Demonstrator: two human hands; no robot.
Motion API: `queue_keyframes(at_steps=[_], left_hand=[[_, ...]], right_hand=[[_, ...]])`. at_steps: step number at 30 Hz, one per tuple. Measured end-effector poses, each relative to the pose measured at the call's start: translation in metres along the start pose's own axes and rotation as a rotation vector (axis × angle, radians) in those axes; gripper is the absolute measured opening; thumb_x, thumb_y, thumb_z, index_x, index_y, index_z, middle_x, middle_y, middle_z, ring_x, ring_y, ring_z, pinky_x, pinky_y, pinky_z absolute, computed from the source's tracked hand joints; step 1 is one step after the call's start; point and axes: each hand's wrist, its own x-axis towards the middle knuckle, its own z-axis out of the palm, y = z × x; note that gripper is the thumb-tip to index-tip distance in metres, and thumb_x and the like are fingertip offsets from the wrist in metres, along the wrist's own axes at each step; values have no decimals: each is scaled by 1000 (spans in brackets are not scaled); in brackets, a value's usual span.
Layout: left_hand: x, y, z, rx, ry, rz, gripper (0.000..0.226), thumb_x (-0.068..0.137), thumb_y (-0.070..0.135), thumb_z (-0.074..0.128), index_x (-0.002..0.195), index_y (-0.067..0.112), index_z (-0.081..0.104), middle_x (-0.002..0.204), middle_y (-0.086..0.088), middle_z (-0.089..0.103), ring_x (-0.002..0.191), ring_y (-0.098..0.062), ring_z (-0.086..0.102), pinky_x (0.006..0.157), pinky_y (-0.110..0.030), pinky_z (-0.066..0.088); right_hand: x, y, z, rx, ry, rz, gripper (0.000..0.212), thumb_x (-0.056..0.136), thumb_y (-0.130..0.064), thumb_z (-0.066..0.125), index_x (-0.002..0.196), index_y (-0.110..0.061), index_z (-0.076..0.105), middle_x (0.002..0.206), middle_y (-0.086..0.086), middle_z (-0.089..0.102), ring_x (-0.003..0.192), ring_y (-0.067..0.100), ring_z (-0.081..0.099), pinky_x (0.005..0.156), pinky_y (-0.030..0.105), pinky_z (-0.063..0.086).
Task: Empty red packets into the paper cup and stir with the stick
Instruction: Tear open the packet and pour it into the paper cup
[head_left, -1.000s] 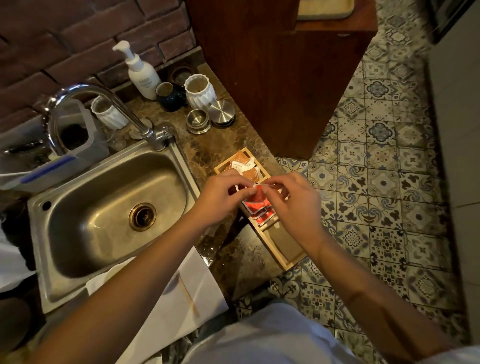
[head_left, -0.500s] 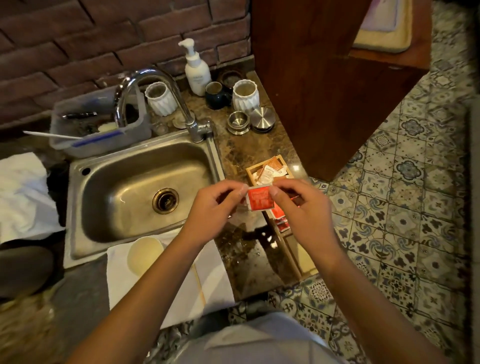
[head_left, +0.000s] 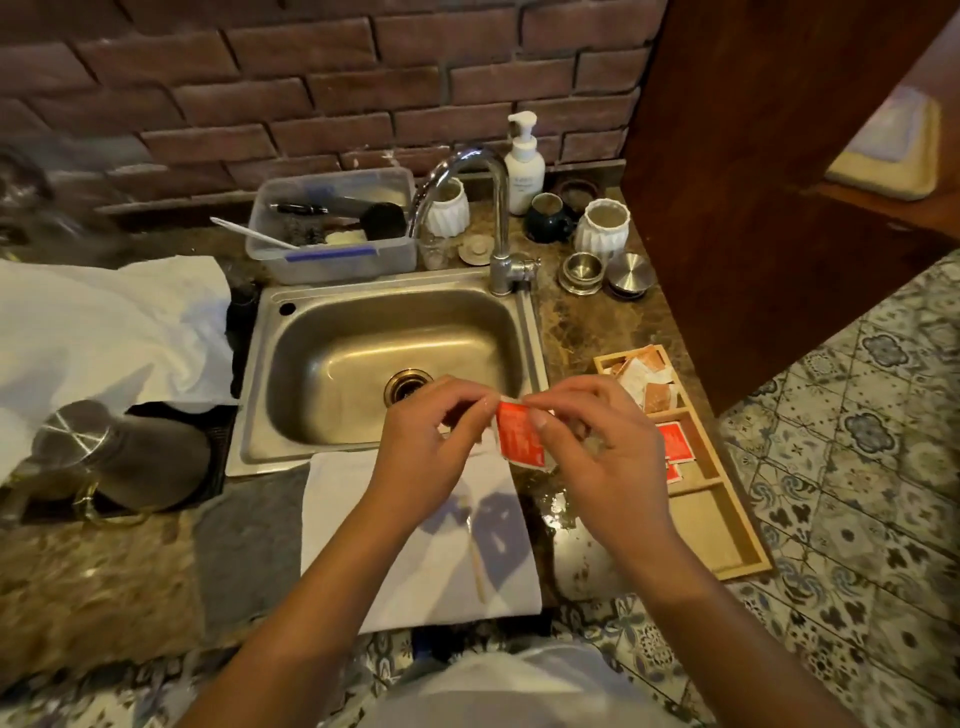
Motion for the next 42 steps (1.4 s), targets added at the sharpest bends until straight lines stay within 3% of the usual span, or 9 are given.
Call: queue_keyframes(at_steps=[4, 6, 10, 14, 21, 25, 31, 36, 42], left_hand=[[-17, -10, -35, 106, 89, 171, 10, 95, 16, 67, 97, 14, 76, 90, 8, 68, 85, -7, 62, 78, -26, 49], [-26, -13, -51, 115, 116, 214, 9, 94, 12, 68, 96, 12, 76, 91, 9, 67, 86, -8, 62, 77, -27, 50], [-40, -19, -81, 0, 132, 215, 8, 93, 8, 69, 94, 9, 77, 91, 1, 69, 88, -19, 64, 77, -37, 51], [-53, -18, -100, -114, 125, 211, 12, 92, 8, 68, 93, 16, 76, 92, 1, 68, 89, -20, 64, 78, -32, 51], [-67, -33, -118, -6, 194, 229, 7, 93, 12, 70, 96, 12, 76, 95, -2, 68, 92, -18, 64, 79, -32, 52], [-73, -31, -126, -56, 183, 239, 8, 93, 11, 69, 93, 9, 76, 93, -1, 68, 92, -14, 64, 80, -29, 50], [-74, -34, -125, 34, 225, 243, 9, 94, 16, 68, 92, 11, 75, 91, 3, 68, 88, -18, 63, 77, -40, 51], [-77, -27, -126, -70, 195, 265, 12, 94, 16, 66, 91, 8, 74, 89, 2, 68, 87, -15, 62, 76, -36, 51], [-80, -35, -127, 111, 273, 273, 8, 94, 14, 68, 93, 8, 74, 93, -1, 68, 90, -18, 61, 79, -36, 50]], right_hand=[[-7, -33, 29, 336, -109, 299, 12, 92, -12, 73, 97, -21, 79, 105, -3, 72, 100, 5, 68, 82, 19, 53], [-12, -43, 41, 358, -130, 352, 13, 93, -12, 71, 96, -22, 80, 102, -5, 74, 98, 6, 69, 81, 18, 52], [-25, -57, 65, 119, -38, 202, 12, 92, -16, 73, 96, -26, 79, 102, -10, 71, 99, 5, 66, 81, 16, 52], [-34, -71, 85, -81, 49, 70, 9, 92, -19, 74, 98, -26, 77, 104, -13, 66, 101, 4, 63, 84, 23, 53], [-52, -93, 105, 6, 15, -81, 8, 91, -29, 67, 99, -31, 70, 107, -8, 64, 108, 13, 62, 90, 35, 54], [-54, -91, 110, -126, 135, -123, 8, 93, -27, 69, 100, -30, 71, 109, -21, 54, 110, 16, 58, 82, 48, 56], [-52, -94, 114, -54, 3, -172, 8, 95, -36, 60, 99, -33, 66, 103, -24, 60, 106, 14, 60, 84, 46, 55], [-49, -84, 121, -330, 94, -179, 15, 98, -31, 57, 98, -18, 64, 98, -15, 55, 99, 8, 52, 82, 36, 49], [-50, -91, 112, -42, -123, -89, 17, 96, -37, 61, 100, -22, 68, 99, -11, 65, 97, 14, 63, 81, 29, 54]])
